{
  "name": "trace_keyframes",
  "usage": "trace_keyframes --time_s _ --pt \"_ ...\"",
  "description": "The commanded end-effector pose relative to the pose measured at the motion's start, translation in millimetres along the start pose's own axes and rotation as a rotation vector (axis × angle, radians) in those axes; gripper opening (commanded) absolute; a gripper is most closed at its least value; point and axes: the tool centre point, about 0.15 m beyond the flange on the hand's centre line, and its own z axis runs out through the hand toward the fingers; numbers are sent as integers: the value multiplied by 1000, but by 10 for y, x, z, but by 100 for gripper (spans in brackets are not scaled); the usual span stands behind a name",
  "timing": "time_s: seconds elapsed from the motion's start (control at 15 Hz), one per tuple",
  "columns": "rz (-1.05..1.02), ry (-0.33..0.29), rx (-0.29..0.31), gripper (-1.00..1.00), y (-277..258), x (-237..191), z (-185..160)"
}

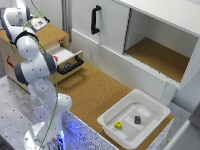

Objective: Toggle the green light switch to turn off the green light

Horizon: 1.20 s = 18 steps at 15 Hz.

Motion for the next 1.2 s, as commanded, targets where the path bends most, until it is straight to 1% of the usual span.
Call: trace_keyframes --time_s 0.0,0.2,0.27,0.33,0.53,0.6,0.67,0.8,0.87,0.93,1.0,1.07,1.13 --pt "16 -108 12 -100 162 233 279" --pt "17 -132 23 -100 175 218 481" --pt "23 -120 21 -100 196 219 514" --pt "30 -117 6 -100 226 224 554" --pt "20 -148 10 -100 207 194 667" --pt "29 -132 15 -100 185 167 582" --pt "46 -100 -6 -100 173 145 354" --pt "68 -57 -53 -100 161 76 -284" --pt "77 -40 -77 -100 190 45 -522" --pt "94 -23 -89 -100 239 20 -657" --pt "102 -7 -93 100 273 -6 -762" --pt "132 2 -101 100 328 -52 -843" --pt "143 14 -95 100 347 -113 -883"
